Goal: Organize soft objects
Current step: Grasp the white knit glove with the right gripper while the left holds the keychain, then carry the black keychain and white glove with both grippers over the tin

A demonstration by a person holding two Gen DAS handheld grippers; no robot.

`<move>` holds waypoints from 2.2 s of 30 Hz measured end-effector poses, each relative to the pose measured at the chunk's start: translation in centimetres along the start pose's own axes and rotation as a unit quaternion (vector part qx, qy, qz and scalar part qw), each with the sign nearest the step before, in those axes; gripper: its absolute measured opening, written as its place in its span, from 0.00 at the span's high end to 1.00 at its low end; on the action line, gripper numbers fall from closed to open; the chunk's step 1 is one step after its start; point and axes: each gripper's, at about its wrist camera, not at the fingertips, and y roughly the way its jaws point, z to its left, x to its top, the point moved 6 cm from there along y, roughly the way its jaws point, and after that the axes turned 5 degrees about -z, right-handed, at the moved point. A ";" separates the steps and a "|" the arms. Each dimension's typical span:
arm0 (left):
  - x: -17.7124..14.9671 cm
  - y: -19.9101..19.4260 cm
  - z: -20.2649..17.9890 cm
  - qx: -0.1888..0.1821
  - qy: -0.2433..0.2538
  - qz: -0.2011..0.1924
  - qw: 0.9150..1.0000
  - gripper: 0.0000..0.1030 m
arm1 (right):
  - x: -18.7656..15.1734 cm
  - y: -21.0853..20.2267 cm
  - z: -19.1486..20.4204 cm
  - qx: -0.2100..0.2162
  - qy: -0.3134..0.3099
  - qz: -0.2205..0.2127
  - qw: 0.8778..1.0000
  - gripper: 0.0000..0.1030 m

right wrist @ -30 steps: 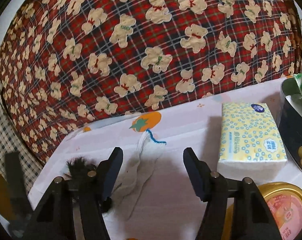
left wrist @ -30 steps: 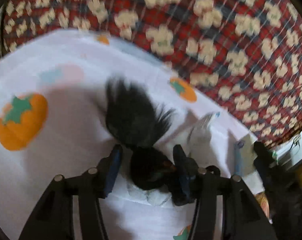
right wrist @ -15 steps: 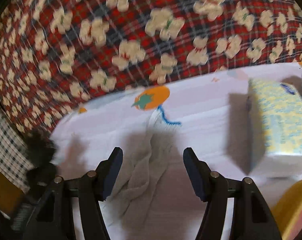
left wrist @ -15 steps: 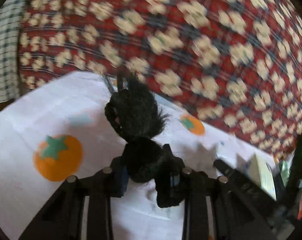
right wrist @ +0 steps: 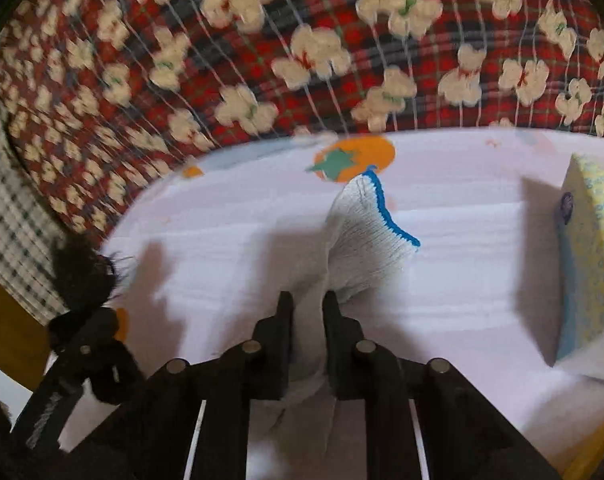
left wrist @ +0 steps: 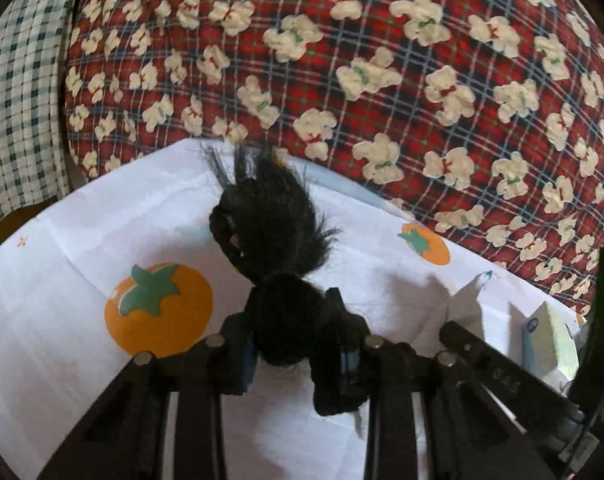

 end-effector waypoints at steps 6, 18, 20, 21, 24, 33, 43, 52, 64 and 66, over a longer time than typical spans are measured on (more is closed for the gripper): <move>0.3 -1.7 -1.4 -0.017 0.037 -0.035 0.999 0.72 | 0.6 -4.3 1.3 -0.037 -0.068 -0.096 0.992 0.85; 0.5 -4.4 -3.3 -0.044 0.075 -0.091 0.992 0.72 | -0.2 -9.2 1.5 -0.055 -0.104 -0.159 0.980 0.85; 0.4 -4.8 -3.5 -0.051 0.075 -0.095 0.991 0.71 | -0.4 -9.7 1.5 -0.057 -0.108 -0.164 0.979 0.85; 0.3 -5.0 -3.7 -0.055 0.076 -0.098 0.991 0.71 | -0.5 -10.0 1.5 -0.058 -0.109 -0.168 0.978 0.85; 0.0 -5.9 -4.3 -0.066 0.082 -0.110 0.988 0.71 | -0.8 -10.9 1.4 -0.061 -0.115 -0.178 0.975 0.85; -0.7 -8.0 -5.3 -0.072 0.098 -0.133 0.984 0.71 | -1.7 -13.5 1.9 -0.059 -0.142 -0.209 0.966 0.84; -1.8 -9.7 -6.0 -0.068 0.092 -0.138 0.984 0.72 | -3.4 -16.1 2.5 -0.054 -0.186 -0.236 0.952 0.84; -2.9 -11.4 -7.0 -0.072 0.092 -0.144 0.983 0.72 | -4.2 -18.5 2.0 -0.055 -0.200 -0.263 0.942 0.84; -4.5 -13.1 -8.3 -0.082 0.084 -0.136 0.984 0.72 | -5.1 -21.0 0.8 -0.055 -0.208 -0.288 0.933 0.84; -4.8 -13.4 -8.7 -0.084 0.087 -0.134 0.984 0.72 | -5.4 -21.6 0.6 -0.057 -0.212 -0.295 0.930 0.84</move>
